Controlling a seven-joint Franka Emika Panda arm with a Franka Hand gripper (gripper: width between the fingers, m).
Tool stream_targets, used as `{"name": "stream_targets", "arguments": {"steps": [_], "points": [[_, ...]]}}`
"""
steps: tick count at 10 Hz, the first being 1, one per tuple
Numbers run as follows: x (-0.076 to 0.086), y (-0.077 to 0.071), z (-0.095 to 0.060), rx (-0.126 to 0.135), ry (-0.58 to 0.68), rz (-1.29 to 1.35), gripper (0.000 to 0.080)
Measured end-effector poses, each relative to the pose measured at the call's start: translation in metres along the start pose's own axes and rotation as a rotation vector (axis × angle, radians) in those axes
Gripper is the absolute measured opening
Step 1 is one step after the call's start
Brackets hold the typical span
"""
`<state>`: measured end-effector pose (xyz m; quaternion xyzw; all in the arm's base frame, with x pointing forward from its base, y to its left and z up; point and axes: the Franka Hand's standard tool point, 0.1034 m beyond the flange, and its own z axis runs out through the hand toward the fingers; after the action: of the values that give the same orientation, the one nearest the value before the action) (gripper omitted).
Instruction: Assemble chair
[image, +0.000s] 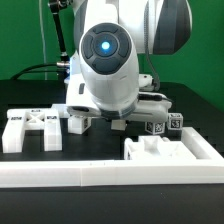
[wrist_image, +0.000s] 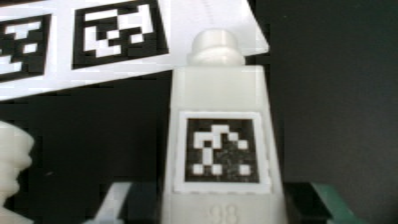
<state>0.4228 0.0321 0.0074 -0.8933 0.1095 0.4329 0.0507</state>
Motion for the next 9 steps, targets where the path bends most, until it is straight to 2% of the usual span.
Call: {"name": "stream_targets", "arguments": {"steps": [5, 8, 9], "points": [[0.0, -0.001, -0.003, 0.0, 0.002, -0.004, 0.0291], [-0.003, -0.011, -0.063, 0.008, 0.055, -0.074, 0.0291], [0.004, -0.012, -0.062, 0.009, 0.077, -0.074, 0.0291]]}}
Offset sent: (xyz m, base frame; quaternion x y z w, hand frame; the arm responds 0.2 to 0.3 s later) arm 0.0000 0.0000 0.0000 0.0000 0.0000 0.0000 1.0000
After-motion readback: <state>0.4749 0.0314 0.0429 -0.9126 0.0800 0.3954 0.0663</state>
